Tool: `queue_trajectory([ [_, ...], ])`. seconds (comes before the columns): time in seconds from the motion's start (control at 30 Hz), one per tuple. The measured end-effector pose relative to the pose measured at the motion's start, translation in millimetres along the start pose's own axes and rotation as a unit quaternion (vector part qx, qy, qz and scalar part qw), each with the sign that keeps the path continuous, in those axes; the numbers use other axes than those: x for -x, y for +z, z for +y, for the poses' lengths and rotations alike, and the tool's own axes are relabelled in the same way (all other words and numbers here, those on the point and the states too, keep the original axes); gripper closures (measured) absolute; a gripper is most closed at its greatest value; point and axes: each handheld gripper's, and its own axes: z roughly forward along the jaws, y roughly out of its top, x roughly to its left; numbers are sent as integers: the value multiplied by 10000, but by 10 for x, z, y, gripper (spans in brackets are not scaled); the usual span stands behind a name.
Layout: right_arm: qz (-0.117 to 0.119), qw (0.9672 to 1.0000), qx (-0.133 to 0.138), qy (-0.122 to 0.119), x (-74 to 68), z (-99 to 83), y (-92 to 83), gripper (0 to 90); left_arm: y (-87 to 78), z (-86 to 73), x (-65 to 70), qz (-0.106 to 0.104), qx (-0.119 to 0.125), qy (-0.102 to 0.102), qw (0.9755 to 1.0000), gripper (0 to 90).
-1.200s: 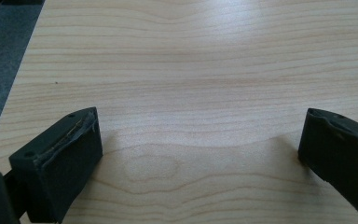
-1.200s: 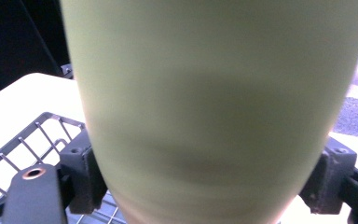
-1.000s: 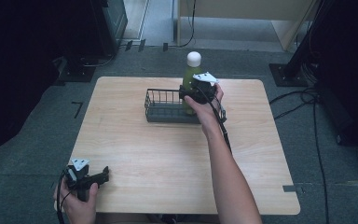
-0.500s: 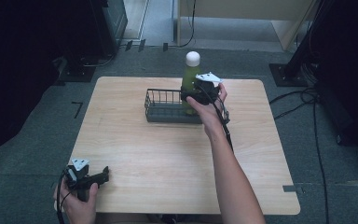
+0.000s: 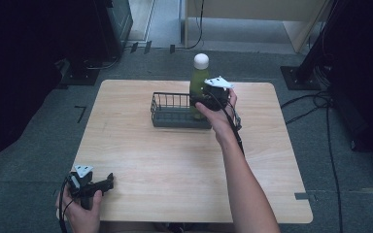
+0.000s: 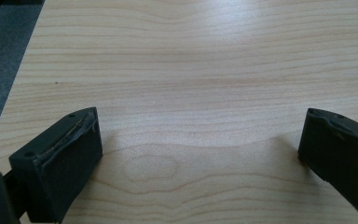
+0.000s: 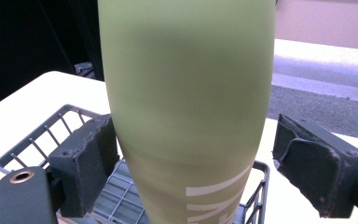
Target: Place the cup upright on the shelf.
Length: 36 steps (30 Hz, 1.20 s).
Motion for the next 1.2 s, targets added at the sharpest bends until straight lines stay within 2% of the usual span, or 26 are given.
queue_trajectory([
  [0.13, 62, 10000, 14, 77, 25, -3, -38, 135, 0, 0, 0, 0, 1, -1, 10000, 0],
  [0.67, 200, 9998, -88, 29, 107, -52, -254, 80, 0, 0, 0, 0, 1, -2, 10000, 0],
  [0.87, 183, 9998, -102, -21, 167, -123, -385, 65, 0, 0, 0, 0, 1, -1, 10000, 0],
  [1.2, 153, 9998, -91, 54, 305, -274, -583, 47, 0, 0, 0, 1, 3, -2, 10000, 0],
])
